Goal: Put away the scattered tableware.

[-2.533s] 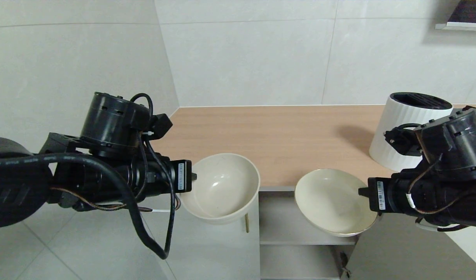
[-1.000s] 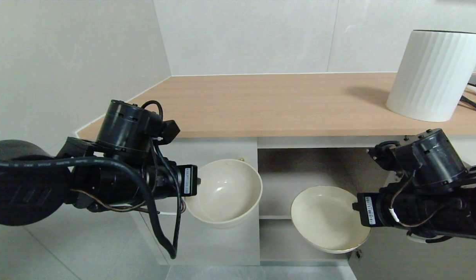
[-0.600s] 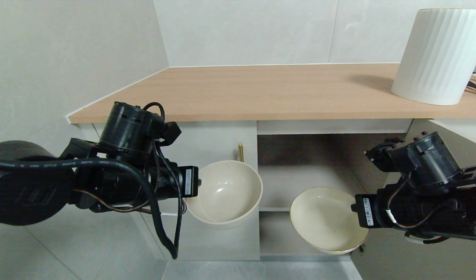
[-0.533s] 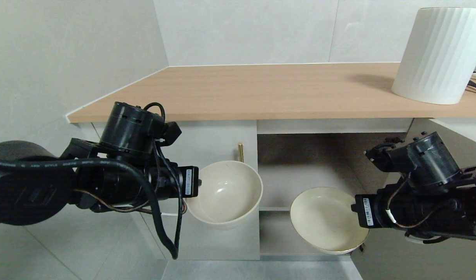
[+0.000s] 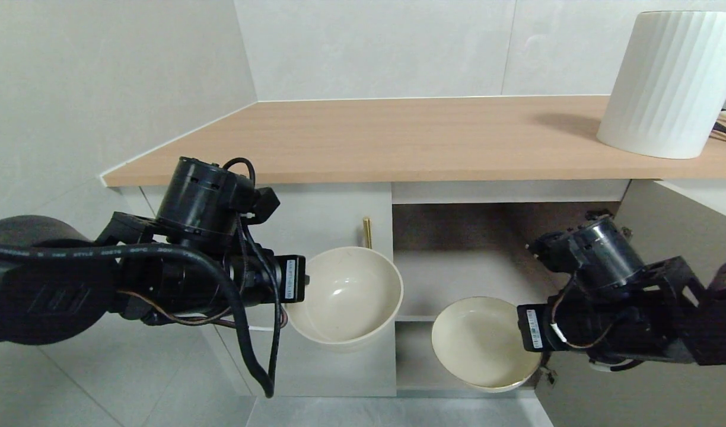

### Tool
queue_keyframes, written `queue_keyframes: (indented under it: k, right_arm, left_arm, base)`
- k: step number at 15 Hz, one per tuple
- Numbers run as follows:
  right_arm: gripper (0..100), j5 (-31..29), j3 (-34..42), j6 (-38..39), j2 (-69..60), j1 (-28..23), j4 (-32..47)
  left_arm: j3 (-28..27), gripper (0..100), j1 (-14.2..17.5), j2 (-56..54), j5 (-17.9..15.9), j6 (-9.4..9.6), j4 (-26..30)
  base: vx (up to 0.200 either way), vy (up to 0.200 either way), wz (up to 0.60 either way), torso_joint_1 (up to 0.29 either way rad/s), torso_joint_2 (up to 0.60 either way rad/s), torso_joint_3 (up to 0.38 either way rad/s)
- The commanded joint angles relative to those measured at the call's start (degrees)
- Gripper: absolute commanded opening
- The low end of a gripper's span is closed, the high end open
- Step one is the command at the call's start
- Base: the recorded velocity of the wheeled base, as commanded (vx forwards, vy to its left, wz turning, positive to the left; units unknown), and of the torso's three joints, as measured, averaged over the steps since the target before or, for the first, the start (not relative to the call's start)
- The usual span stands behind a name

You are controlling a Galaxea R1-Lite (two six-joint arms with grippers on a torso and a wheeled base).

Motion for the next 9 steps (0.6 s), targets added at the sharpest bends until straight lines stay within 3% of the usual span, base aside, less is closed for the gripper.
queue_keyframes:
  k: [1, 3, 7, 9]
  right_arm:
    - [0, 0.0, -1.8, 0.0, 8.1, -1.3, -3.7]
    - [0, -0.1, -6.4, -0.1, 17.3, -5.6, -10.6]
    - [0, -1.3, -13.5, -0.3, 25.1, -8.8, -10.7]
    - [0, -2.9, -21.0, -0.4, 31.4, -10.0, -10.5]
  left_arm:
    - [0.0, 0, -0.1, 0.1, 0.0, -0.02, 0.0]
    - [0.0, 0, -0.3, 0.1, 0.0, -0.02, 0.0]
    - [0.0, 0, -0.3, 0.1, 0.0, -0.02, 0.0]
    - [0.1, 0, -0.8, -0.2, 0.1, -0.02, 0.0]
  base:
    - [0.000, 0.000, 0.00, 0.000, 0.00, 0.000]
    - [0.000, 0.000, 0.00, 0.000, 0.00, 0.000]
    - [0.000, 0.000, 0.00, 0.000, 0.00, 0.000]
    - [0.000, 0.000, 0.00, 0.000, 0.00, 0.000]
